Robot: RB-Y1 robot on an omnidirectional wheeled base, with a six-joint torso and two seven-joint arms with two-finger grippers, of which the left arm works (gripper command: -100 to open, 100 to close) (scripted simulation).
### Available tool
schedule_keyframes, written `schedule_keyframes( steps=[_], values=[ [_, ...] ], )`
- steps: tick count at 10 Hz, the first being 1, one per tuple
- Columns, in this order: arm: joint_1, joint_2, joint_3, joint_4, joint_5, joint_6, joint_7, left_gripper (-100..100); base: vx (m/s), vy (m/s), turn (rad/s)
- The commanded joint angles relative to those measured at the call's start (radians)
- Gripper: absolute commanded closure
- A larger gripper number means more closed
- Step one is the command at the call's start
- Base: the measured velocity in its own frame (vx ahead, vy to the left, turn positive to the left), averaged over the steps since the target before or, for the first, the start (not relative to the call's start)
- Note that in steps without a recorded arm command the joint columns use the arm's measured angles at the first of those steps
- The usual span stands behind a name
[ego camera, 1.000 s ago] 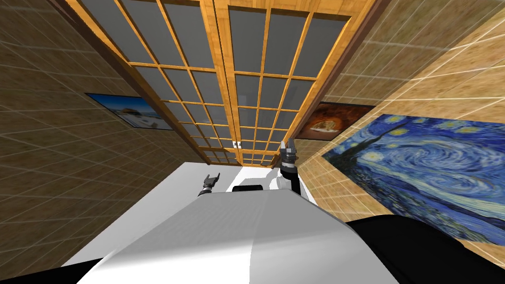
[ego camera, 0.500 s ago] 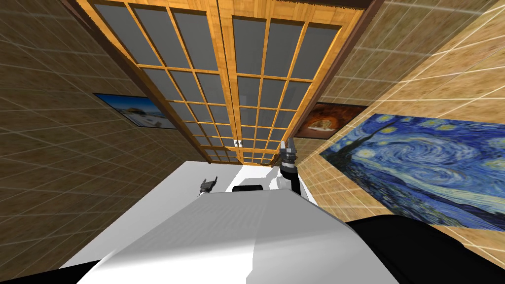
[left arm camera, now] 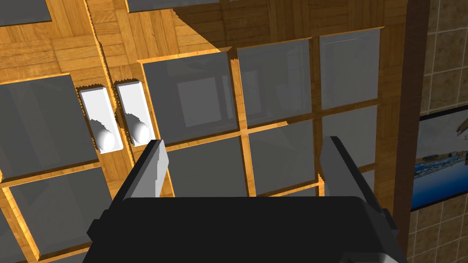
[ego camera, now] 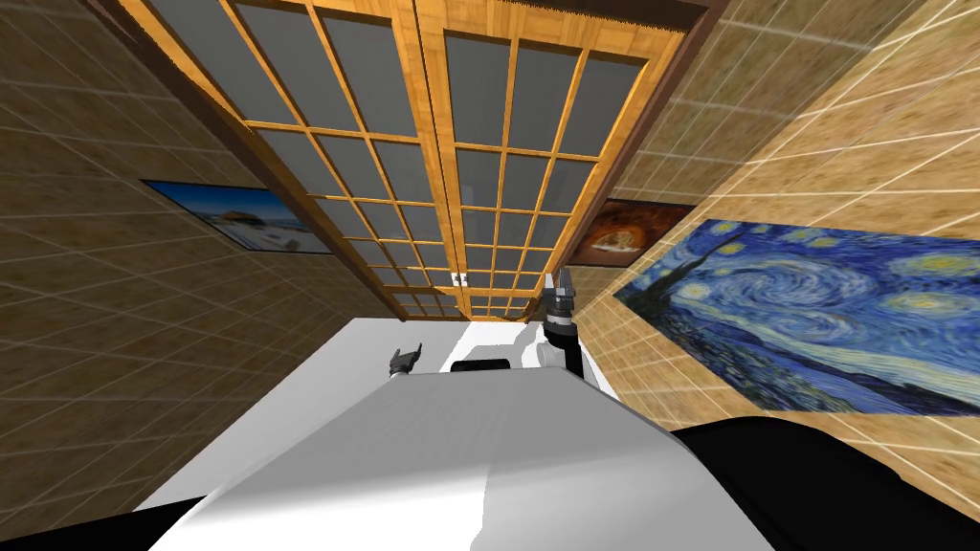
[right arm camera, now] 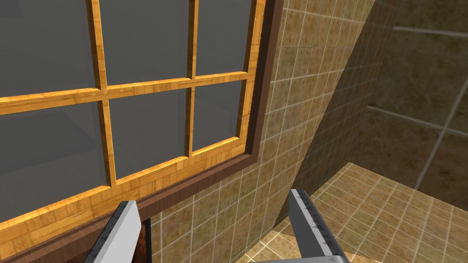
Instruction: Pull the door open
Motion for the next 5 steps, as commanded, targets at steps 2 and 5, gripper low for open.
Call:
schedule_keyframes(
  steps=[2, 5],
  values=[
    [-0.041, -0.021, 0.004, 0.0, 0.009, 0.0, -0.022, -100, 0.162, 0.056, -0.089],
    [-0.069, -0.033, 0.003, -0.001, 0.011, -0.002, -0.031, -100, 0.093, 0.027, -0.059]
  ],
)
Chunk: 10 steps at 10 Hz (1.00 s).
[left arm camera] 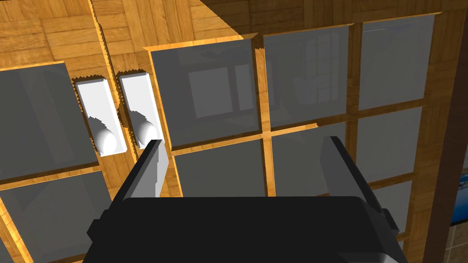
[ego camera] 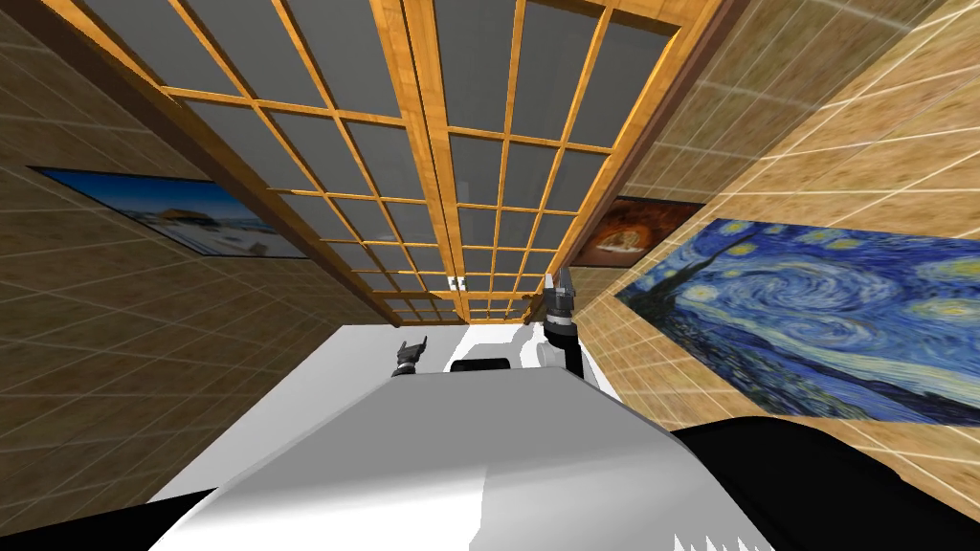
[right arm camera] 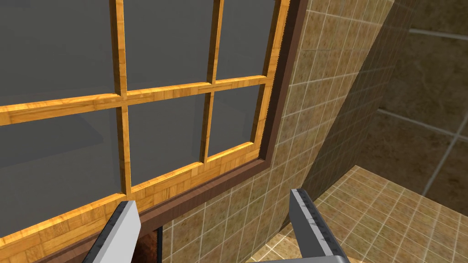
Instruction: Pull the door open
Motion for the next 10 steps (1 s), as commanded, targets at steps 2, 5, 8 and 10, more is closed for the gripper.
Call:
schedule_keyframes(
  steps=[2, 5, 8, 10],
  values=[
    [-0.053, -0.014, -0.003, 0.018, 0.002, -0.015, -0.01, -100, 0.149, 0.053, -0.063],
    [-0.084, -0.026, -0.007, 0.012, 0.003, -0.018, -0.015, -100, 0.096, 0.022, -0.051],
    [-0.099, -0.032, -0.01, 0.008, 0.002, -0.02, -0.017, -100, 0.101, 0.021, -0.045],
    [-0.129, -0.044, -0.017, -0.002, 0.0, -0.023, -0.02, -100, 0.151, 0.041, -0.085]
  ],
)
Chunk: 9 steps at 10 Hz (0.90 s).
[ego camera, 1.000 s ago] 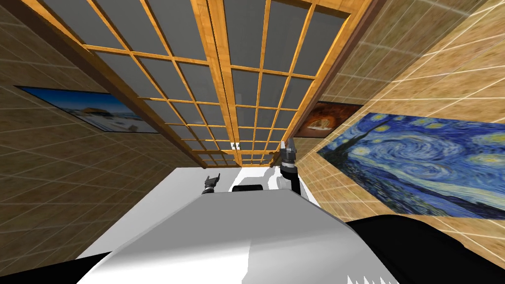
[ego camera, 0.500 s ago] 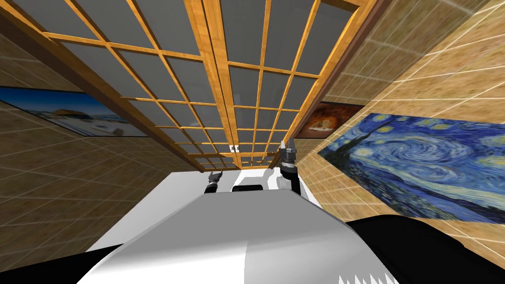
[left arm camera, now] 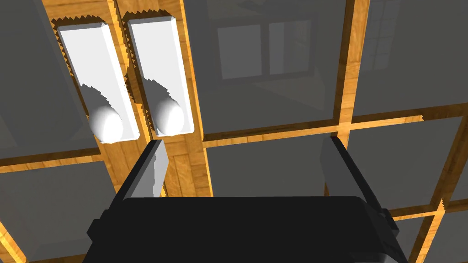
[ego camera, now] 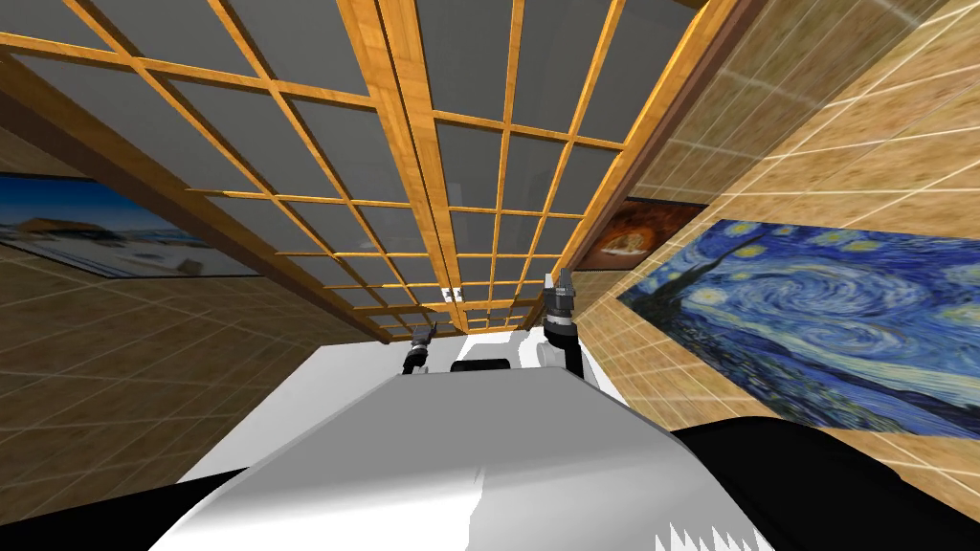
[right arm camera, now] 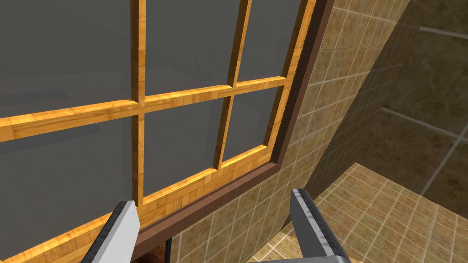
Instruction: Pull the door open
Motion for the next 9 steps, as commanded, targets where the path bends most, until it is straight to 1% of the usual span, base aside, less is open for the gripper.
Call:
schedule_keyframes(
  steps=[1, 3, 4, 6, 7, 8, 9],
  values=[
    [-0.025, -0.012, -0.005, -0.015, -0.001, 0.0, -0.003, -100, 0.154, 0.041, -0.077],
    [-0.057, -0.024, -0.013, -0.026, -0.004, -0.003, -0.005, -100, 0.193, 0.04, -0.096],
    [-0.057, -0.024, -0.013, -0.026, -0.004, -0.003, -0.005, -100, 0.134, 0.022, -0.025],
    [-0.089, -0.036, -0.021, -0.038, -0.006, -0.007, -0.006, -100, 0.125, 0.01, -0.069],
    [-0.089, -0.036, -0.021, -0.038, -0.006, -0.007, -0.006, -100, 0.11, 0.014, -0.041],
    [-0.112, -0.045, -0.027, -0.048, -0.008, -0.009, -0.007, -100, 0.129, 0.004, -0.075],
    [-0.098, -0.042, -0.024, -0.051, -0.008, -0.003, -0.007, -100, 0.069, 0.002, -0.023]
  ],
)
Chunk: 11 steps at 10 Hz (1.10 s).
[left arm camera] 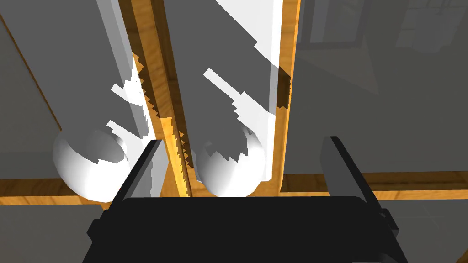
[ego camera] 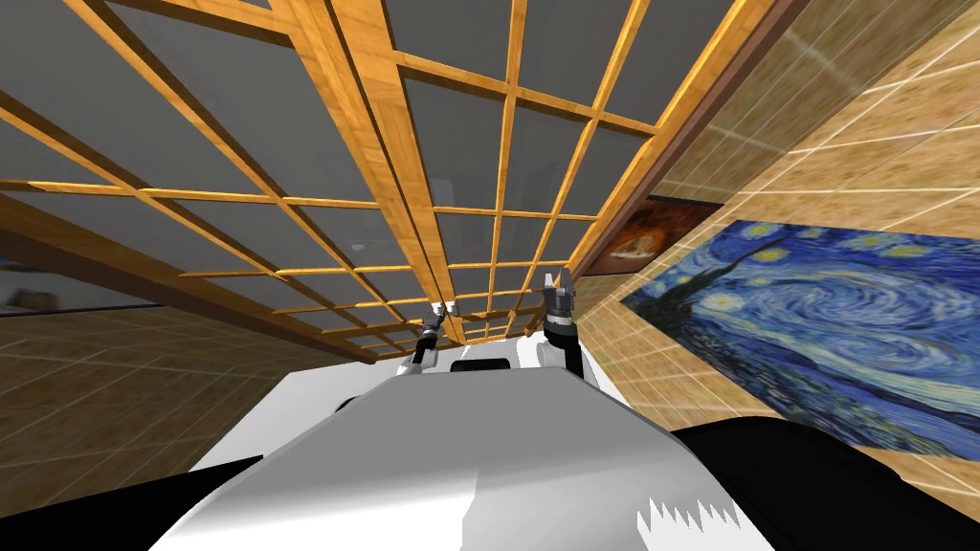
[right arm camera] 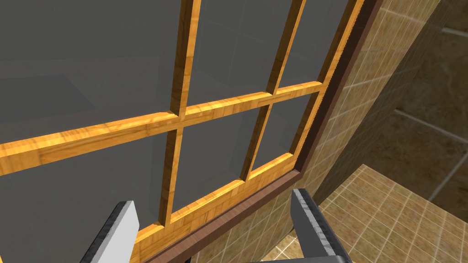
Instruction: Pull the door open
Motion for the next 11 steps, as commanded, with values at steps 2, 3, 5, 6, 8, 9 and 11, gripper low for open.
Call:
schedule_keyframes(
  steps=[2, 3, 5, 6, 8, 9, 11],
  values=[
    [0.003, 0.001, 0.0, 0.0, 0.0, 0.001, 0.0, 100, -0.02, -0.007, -0.007],
    [0.003, 0.001, 0.0, 0.0, 0.0, 0.001, 0.0, 100, -0.018, -0.004, 0.01],
    [0.003, 0.001, 0.0, 0.0, 0.0, 0.001, 0.0, 100, -0.005, 0.0, 0.001],
    [0.003, 0.001, 0.0, 0.0, 0.0, 0.001, 0.0, 100, 0.0, 0.0, 0.0],
    [0.022, 0.005, 0.001, 0.008, 0.004, 0.004, 0.015, 100, -0.098, -0.013, 0.005],
    [0.022, 0.005, 0.001, 0.008, 0.004, 0.004, 0.015, 100, -0.068, -0.015, 0.029],
    [0.034, 0.011, 0.004, 0.012, 0.008, 0.004, 0.026, 100, -0.096, -0.006, 0.022]
  ],
)
